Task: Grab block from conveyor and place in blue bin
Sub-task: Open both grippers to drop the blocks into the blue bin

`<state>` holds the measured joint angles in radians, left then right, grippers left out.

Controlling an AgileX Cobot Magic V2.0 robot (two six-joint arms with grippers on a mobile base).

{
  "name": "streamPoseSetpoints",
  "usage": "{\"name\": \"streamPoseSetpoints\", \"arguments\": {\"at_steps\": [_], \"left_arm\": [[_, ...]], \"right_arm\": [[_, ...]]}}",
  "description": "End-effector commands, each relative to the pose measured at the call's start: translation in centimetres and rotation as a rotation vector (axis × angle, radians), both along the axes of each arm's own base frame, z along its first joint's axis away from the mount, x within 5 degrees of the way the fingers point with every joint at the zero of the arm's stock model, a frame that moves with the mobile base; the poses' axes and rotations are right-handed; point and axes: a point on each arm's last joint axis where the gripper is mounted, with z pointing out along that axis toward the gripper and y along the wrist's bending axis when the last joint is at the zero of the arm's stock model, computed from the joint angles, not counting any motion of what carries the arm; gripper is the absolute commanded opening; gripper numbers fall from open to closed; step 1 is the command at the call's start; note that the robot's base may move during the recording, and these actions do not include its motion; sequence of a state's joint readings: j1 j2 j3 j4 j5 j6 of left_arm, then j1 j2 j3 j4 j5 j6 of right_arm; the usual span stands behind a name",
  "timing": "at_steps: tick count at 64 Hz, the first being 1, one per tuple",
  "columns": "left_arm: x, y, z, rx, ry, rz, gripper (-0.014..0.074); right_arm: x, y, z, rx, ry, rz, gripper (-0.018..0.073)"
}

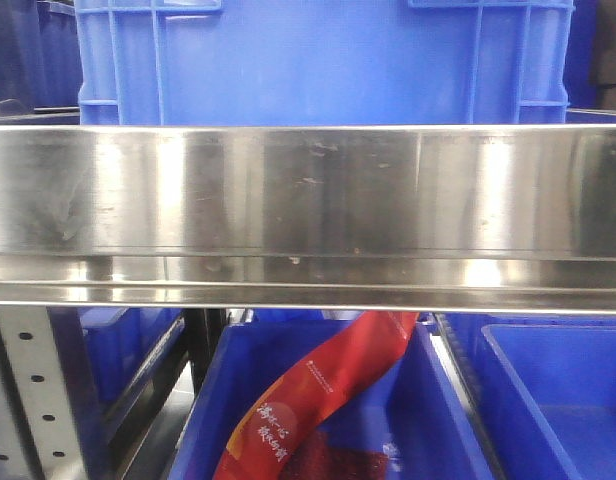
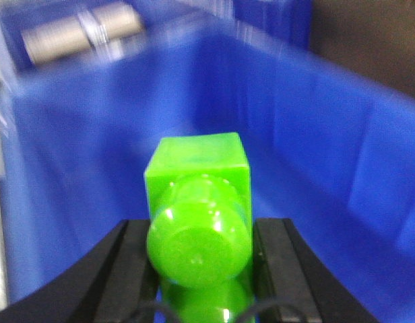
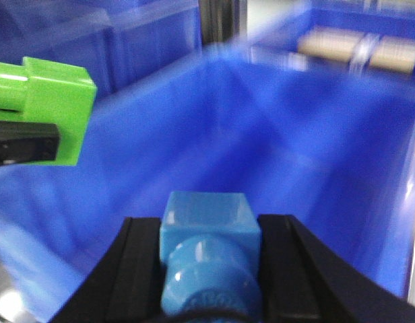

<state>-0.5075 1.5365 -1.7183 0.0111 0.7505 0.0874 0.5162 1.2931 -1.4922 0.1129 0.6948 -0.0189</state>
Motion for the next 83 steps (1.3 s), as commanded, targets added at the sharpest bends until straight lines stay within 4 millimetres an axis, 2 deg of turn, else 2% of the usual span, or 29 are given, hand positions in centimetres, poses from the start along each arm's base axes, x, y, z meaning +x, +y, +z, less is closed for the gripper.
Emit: {"name": "streamPoseSetpoints", "arguments": {"at_steps": [1, 9, 14, 19, 24, 33, 36, 38, 46, 53, 59, 64, 68, 72, 78, 83], "left_arm": [[0.7, -0.7, -0.6, -0.008, 0.013, -0.008, -0.0111], [1.8, -1.3, -1.8, 0.002, 0.031, -0.008, -0.0078], [2.2, -1.6, -2.3, 0.007, 0.04, -0.008, 0.0006], [2.3, -1.7, -2.5, 0.01, 0.044, -0.008, 0.0131], [2.3, -1.7, -2.5, 0.008, 0.045, -0.007, 0.0279], [2.3, -1.6, -2.5, 0.002, 0.051, -0.002, 0.0524], [2.3, -1.6, -2.6, 0.004, 0.054, -0.002, 0.057], [2.3, -1.6, -2.5, 0.004, 0.054, -0.002, 0.059], [1.7, -1.4, -2.1, -0.004, 0.07, -0.006, 0.0592], [0.5, -0.8, -1.2, -0.001, 0.079, -0.007, 0.0527], [-1.0, 0.1, 0.2, -0.007, 0.068, -0.008, 0.0373], [-2.6, 1.1, 1.6, -0.013, 0.053, -0.006, 0.0162], [-4.3, 2.0, 2.9, -0.024, 0.029, -0.006, 0.0008], [-5.6, 2.8, 3.5, -0.029, 0.021, -0.006, -0.0114], [-8.2, 4.2, 4.1, -0.051, -0.01, -0.009, -0.0111], [-9.9, 5.2, 3.4, -0.059, -0.021, -0.007, -0.0111]], "right_arm": [[1.4, 0.7, -0.8, -0.033, -0.007, -0.002, -0.0162], [3.1, 1.6, -2.4, -0.059, 0.028, -0.004, -0.0162], [3.6, 1.9, -3.0, -0.067, 0.041, -0.004, -0.0159], [4.1, 2.2, -3.6, -0.075, 0.056, -0.004, -0.01], [4.1, 2.2, -3.7, -0.077, 0.058, -0.004, 0.0055], [4.2, 2.2, -3.6, -0.074, 0.053, -0.004, 0.0463], [4.1, 2.2, -3.5, -0.073, 0.052, -0.004, 0.0549], [4.1, 2.1, -3.4, -0.072, 0.05, -0.004, 0.0575], [3.6, 1.9, -3.0, -0.071, 0.048, -0.003, 0.0522], [2.5, 1.3, -2.0, -0.059, 0.026, -0.003, 0.0365], [1.0, 0.4, -0.5, -0.037, -0.013, -0.003, 0.0144], [-0.7, -0.5, 0.7, -0.015, -0.051, -0.004, -0.0059], [-2.0, -1.3, 1.4, 0.003, -0.083, -0.005, -0.0158], [-3.5, -2.1, 1.7, 0.016, -0.105, -0.006, -0.0163], [-5.6, -3.4, 1.4, 0.033, -0.142, -0.011, -0.0158], [-7.2, -4.4, 0.8, 0.047, -0.175, -0.016, -0.0158]]}}
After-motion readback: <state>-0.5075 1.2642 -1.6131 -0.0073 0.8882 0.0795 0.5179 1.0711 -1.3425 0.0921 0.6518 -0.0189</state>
